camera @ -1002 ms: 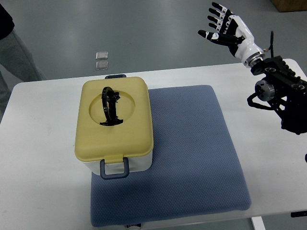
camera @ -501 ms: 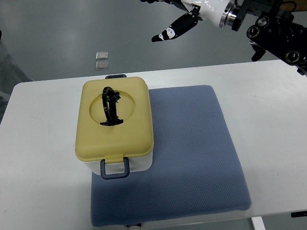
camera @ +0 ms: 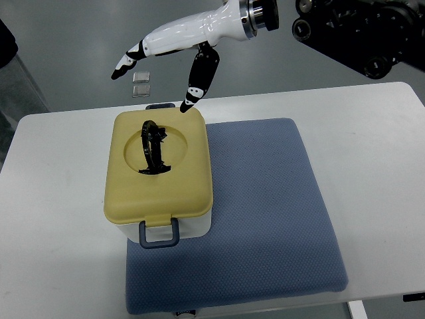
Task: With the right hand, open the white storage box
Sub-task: 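Swing the right hand over the yellow lid toward its black handle, then lower the right hand and grasp the black handle on the lid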
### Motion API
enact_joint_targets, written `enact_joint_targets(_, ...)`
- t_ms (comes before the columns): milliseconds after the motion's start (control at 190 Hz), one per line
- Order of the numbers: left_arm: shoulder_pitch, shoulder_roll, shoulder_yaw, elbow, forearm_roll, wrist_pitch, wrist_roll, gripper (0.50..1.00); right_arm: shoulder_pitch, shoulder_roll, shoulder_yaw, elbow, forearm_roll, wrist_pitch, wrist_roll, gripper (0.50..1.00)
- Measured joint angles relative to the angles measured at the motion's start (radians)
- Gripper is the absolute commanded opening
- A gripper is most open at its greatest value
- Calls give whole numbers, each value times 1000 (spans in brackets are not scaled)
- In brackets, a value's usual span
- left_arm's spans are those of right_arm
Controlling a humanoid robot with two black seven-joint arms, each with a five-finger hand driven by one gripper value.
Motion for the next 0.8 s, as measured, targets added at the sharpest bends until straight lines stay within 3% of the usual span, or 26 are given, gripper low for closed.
enact_joint_targets(242,0,0,-1,0,0,0,0,1000,13,58,-24,-2,-39,-12,-1,919)
enact_joint_targets(416,0,0,-1,0,0,0,0,1000,-5,129,-37,-23,-72,-75,-10,911)
enact_joint_targets(659,0,0,-1,0,0,0,0,1000,-22,138,-111,-43,-94,-95,-10,901)
enact_joint_targets(801,0,0,-1,0,0,0,0,1000,-23,140,-118,-43,-116,-95,-9,830)
